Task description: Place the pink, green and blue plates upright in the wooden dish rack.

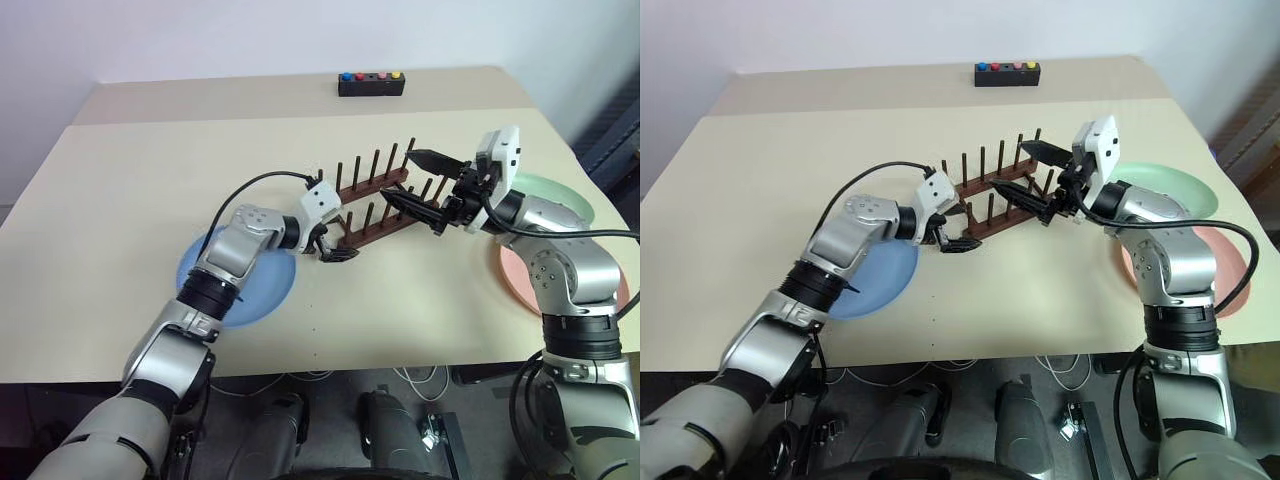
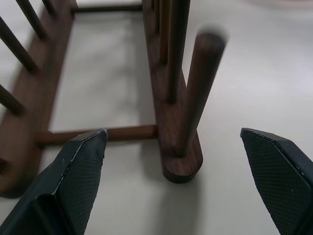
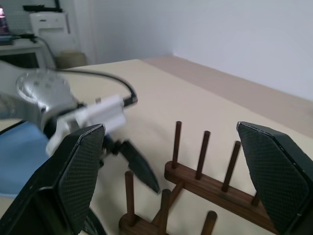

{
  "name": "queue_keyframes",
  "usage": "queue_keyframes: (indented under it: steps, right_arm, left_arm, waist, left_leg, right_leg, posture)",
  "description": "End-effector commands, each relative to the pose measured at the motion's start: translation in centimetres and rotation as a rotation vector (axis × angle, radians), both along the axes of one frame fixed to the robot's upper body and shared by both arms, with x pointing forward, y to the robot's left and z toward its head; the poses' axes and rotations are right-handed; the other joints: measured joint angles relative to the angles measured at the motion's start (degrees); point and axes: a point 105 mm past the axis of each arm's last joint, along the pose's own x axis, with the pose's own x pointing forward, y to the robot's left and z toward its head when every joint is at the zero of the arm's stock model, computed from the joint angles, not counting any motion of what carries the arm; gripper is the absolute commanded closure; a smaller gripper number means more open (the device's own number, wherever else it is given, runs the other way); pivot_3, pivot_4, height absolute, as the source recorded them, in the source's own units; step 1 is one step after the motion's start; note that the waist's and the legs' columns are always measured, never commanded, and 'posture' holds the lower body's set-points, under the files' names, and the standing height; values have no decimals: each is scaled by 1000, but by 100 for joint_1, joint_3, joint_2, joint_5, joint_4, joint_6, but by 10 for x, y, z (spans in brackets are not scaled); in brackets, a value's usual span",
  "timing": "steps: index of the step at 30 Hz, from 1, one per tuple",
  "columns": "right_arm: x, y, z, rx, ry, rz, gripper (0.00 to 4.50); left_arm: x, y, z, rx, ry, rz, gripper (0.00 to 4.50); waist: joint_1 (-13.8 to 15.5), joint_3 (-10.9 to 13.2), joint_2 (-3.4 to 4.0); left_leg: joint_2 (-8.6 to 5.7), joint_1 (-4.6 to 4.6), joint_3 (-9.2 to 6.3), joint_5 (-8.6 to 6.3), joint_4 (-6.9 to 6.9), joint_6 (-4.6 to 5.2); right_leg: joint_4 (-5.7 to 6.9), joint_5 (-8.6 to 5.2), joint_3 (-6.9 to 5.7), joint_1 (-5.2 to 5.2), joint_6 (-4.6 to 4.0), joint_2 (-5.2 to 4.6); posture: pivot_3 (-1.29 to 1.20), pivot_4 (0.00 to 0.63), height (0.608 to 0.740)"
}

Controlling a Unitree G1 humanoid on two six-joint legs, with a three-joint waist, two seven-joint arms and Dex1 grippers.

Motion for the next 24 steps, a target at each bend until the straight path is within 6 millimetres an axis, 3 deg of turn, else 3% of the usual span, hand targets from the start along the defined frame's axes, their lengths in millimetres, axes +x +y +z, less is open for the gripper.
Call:
queue_keyframes:
  steps: [1, 5, 6, 8, 12, 14, 24]
  right_arm:
    - [-8, -2, 15, 7, -63, -3, 76]
    - [-6, -4, 16, 7, -66, -14, 76]
    - [-6, -4, 16, 6, -67, -15, 23]
    - [-5, -3, 17, 9, -69, -17, 0]
    - [-4, -4, 17, 8, -70, -19, 0]
    - [-4, -3, 17, 9, -70, -21, 0]
    - [-6, -9, 26, 51, -96, -19, 0]
  left_arm:
    - [2, -4, 4, 25, -17, 31, 0]
    - [-1, -7, -5, 33, 40, 59, 0]
    - [-3, -8, -7, 32, 60, 61, 258]
    - [-6, -10, -10, 26, 93, 68, 900]
    - [-7, -12, -13, 28, 100, 84, 2969]
    - [-6, -12, -14, 32, 100, 92, 3766]
    - [7, 6, 6, 69, -67, 39, 3763]
  waist:
    - [-2, 0, 0]
    - [6, 0, 0]
    - [7, 0, 0]
    - [8, 0, 0]
    - [8, 0, 0]
    - [13, -3, -1]
    - [-3, -4, 0]
  left_leg:
    - [0, 0, 0, 0, 0, 0]
    - [0, 0, 0, -1, 1, 1]
    - [0, 0, 1, -1, 1, 1]
    - [0, 0, 1, -1, 1, 1]
    - [0, 0, 1, -1, 1, 1]
    - [0, 0, 1, -1, 2, 1]
    - [0, 5, 2, -1, 2, 1]
  right_leg:
    - [0, 0, 0, 0, 0, 0]
    - [0, 0, 0, 1, 1, 0]
    - [0, 0, 0, 1, 1, 0]
    - [0, 1, 0, 1, 1, 0]
    - [0, 1, 0, 1, 1, 0]
    - [0, 1, 0, 1, 1, 0]
    - [0, 1, 1, 5, 1, 1]
  posture:
    - [0, 150, 740]
    - [0, 150, 740]
    - [0, 150, 740]
    - [0, 150, 740]
    - [0, 150, 740]
    - [0, 150, 740]
    - [0, 150, 740]
